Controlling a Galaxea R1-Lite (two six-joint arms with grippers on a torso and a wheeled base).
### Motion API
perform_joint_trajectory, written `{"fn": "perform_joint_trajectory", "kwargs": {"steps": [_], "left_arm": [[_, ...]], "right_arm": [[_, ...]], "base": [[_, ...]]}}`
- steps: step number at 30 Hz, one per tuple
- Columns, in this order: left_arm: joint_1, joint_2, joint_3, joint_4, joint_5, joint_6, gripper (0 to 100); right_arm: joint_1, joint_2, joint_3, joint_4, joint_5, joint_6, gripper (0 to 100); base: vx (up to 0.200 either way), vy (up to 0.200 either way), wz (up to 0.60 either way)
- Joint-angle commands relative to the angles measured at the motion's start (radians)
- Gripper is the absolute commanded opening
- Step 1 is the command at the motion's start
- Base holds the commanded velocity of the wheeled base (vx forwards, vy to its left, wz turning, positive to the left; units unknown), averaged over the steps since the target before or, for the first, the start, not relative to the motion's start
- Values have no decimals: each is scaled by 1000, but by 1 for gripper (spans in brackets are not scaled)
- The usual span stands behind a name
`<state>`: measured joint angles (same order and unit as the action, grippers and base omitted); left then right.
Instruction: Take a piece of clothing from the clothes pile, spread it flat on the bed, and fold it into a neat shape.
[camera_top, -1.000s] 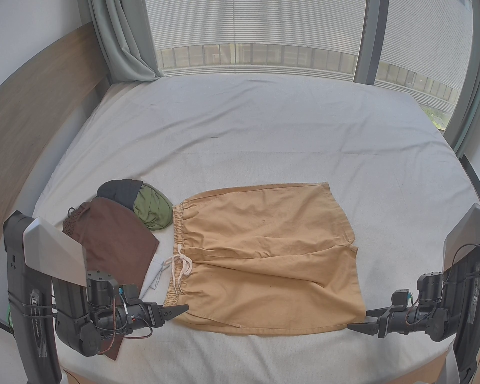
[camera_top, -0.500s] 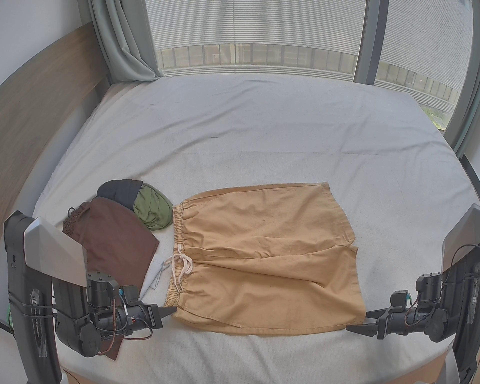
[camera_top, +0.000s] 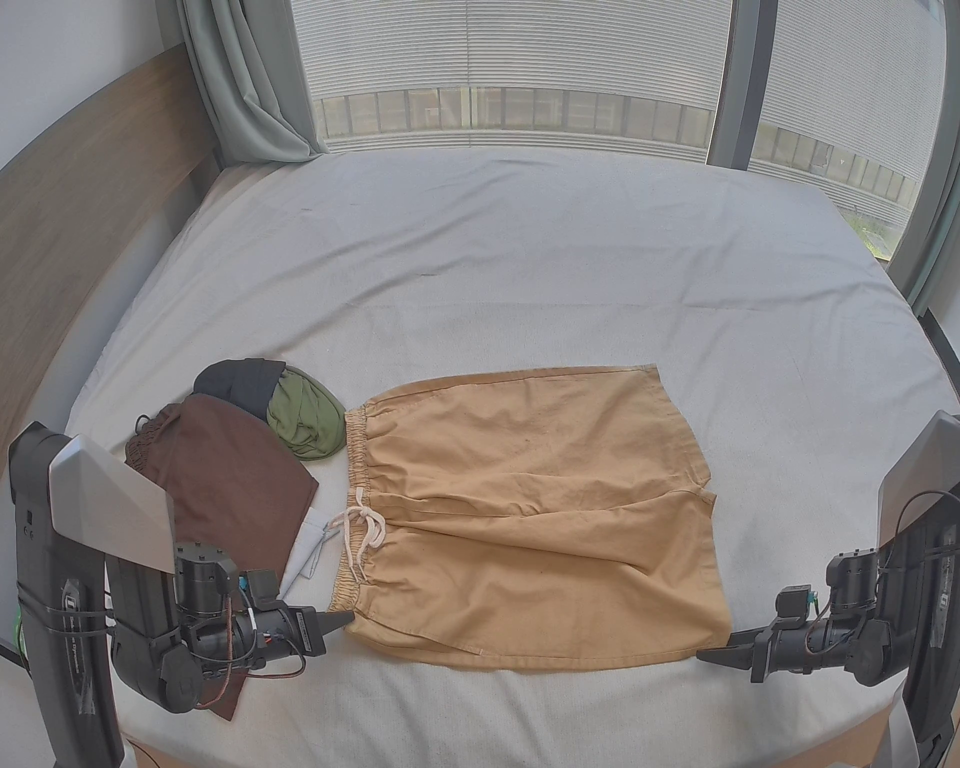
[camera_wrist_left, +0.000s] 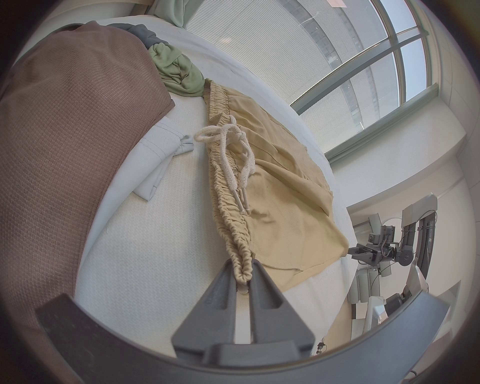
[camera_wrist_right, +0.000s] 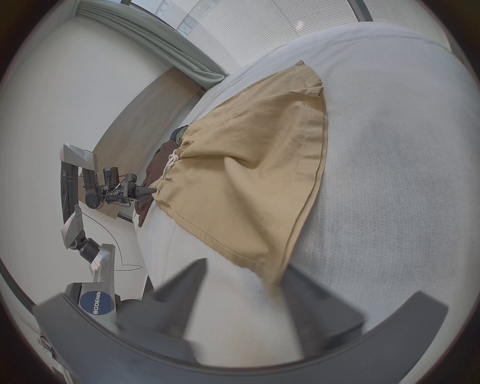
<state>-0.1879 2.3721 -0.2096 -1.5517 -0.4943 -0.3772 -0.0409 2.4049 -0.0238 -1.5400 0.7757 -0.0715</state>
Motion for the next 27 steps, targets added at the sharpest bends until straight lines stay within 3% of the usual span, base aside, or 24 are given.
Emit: {"fn": "perform_joint_trajectory", "kwargs": {"steps": [1, 8, 13, 18, 27], "left_arm": [[1, 1, -2, -1, 0, 0, 0], [8, -11, 2, -1, -7, -5, 0], [44, -47, 52, -1, -107, 0, 0], [67, -53, 70, 1, -119, 1, 0], [70, -8, 99, 2, -121, 95, 0]], "right_arm": [[3, 13, -11, 0, -3, -1, 0], [-7, 0, 5, 0, -15, 2, 0], [-17, -20, 24, 1, -19, -2, 0], [-22, -12, 24, 4, -19, -24, 0], [-56, -20, 24, 118, -19, -165, 0]], "base": [[0, 0, 0], [0, 0, 0], [0, 0, 0], [0, 0, 0], [0, 0, 0]]}}
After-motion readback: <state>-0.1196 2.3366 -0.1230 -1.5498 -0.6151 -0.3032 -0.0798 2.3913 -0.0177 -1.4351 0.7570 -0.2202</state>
